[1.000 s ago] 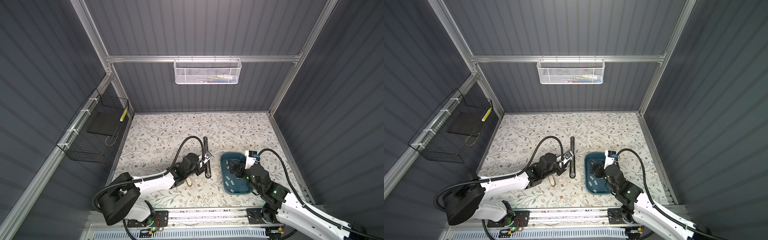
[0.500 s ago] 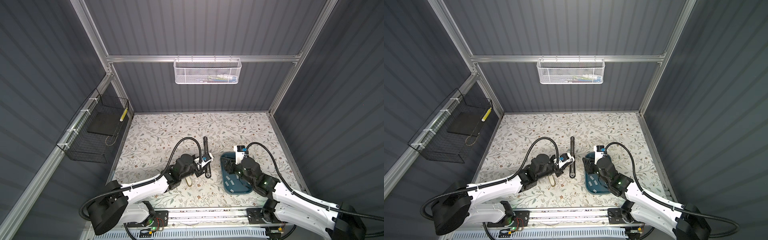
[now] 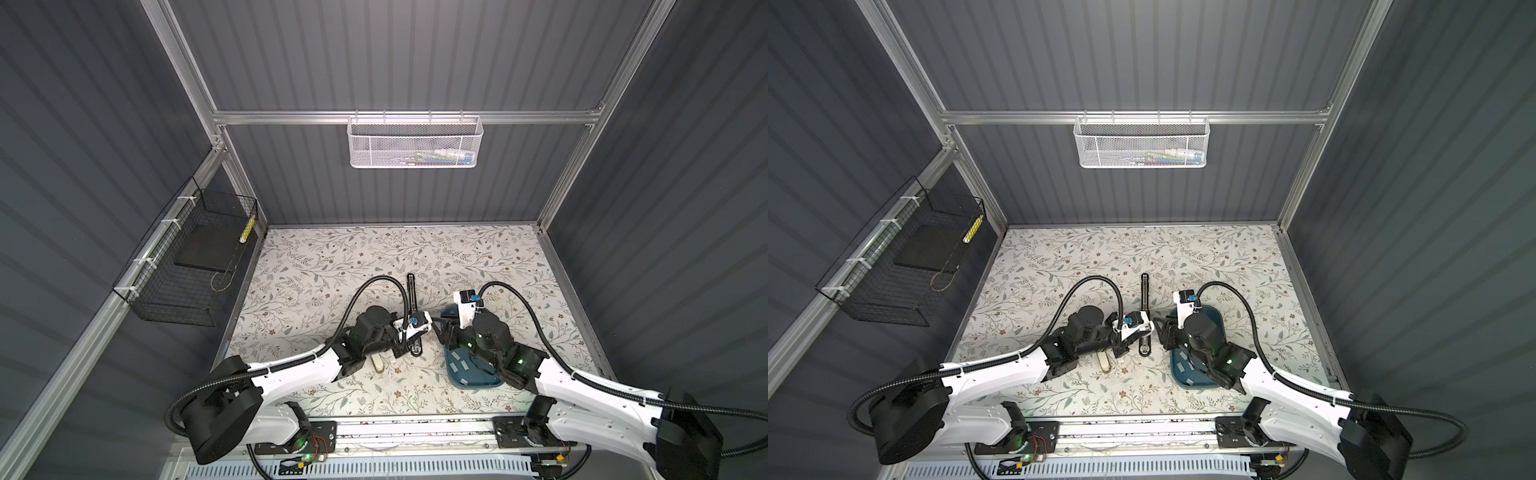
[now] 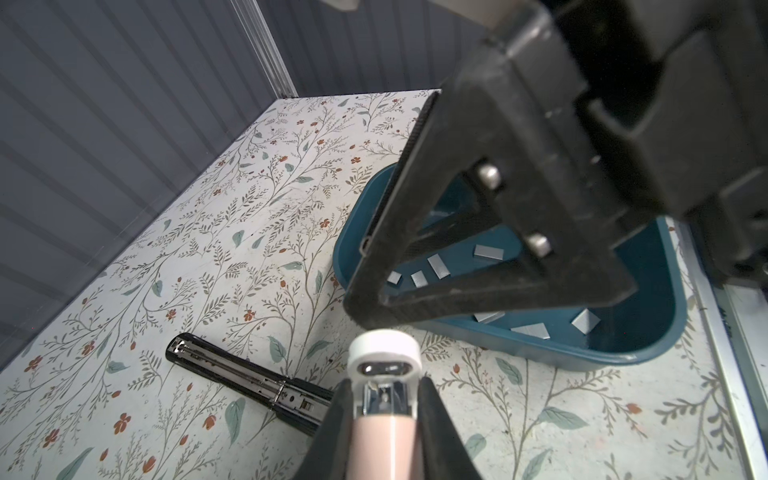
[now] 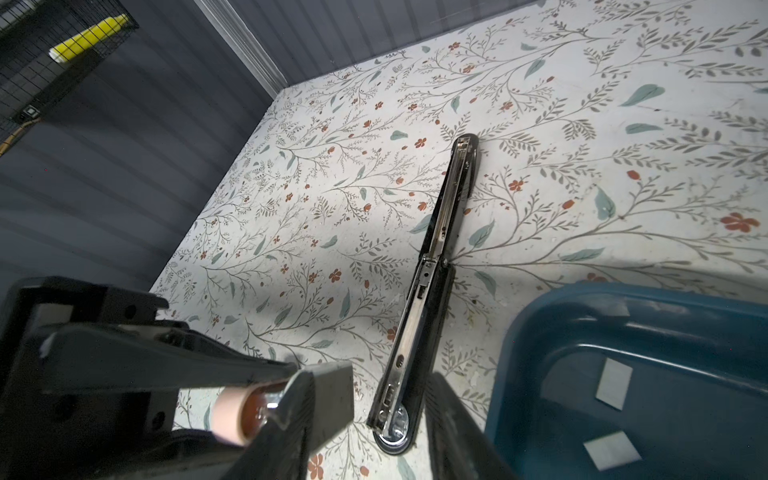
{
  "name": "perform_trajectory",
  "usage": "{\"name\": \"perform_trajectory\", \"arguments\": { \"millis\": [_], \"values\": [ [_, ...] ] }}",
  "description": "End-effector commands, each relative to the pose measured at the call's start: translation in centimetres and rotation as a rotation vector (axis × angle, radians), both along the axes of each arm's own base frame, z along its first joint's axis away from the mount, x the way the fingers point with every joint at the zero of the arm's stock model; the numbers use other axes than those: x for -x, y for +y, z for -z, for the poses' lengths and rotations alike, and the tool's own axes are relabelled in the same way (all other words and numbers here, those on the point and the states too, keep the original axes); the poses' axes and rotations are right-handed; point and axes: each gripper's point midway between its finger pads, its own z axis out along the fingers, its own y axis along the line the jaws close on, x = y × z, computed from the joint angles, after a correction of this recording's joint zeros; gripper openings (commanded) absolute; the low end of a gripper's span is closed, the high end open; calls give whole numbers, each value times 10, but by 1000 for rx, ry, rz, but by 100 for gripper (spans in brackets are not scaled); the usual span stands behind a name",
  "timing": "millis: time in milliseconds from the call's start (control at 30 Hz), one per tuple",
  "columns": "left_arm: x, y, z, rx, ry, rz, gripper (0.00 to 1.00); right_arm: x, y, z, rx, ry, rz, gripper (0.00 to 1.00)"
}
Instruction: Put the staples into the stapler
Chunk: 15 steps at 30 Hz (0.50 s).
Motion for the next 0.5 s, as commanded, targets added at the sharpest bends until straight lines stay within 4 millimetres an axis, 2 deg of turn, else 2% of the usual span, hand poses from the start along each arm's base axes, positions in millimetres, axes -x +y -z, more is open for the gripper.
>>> {"name": "perform_trajectory", "arguments": {
  "millis": [0, 467],
  "values": [
    [1, -7, -13, 27, -22, 31, 0, -2, 14, -20, -38, -38, -36, 46],
    [-6, -5, -20, 41, -14, -22, 0, 1, 25, -22, -49, -76, -75, 46]
  ]
}}
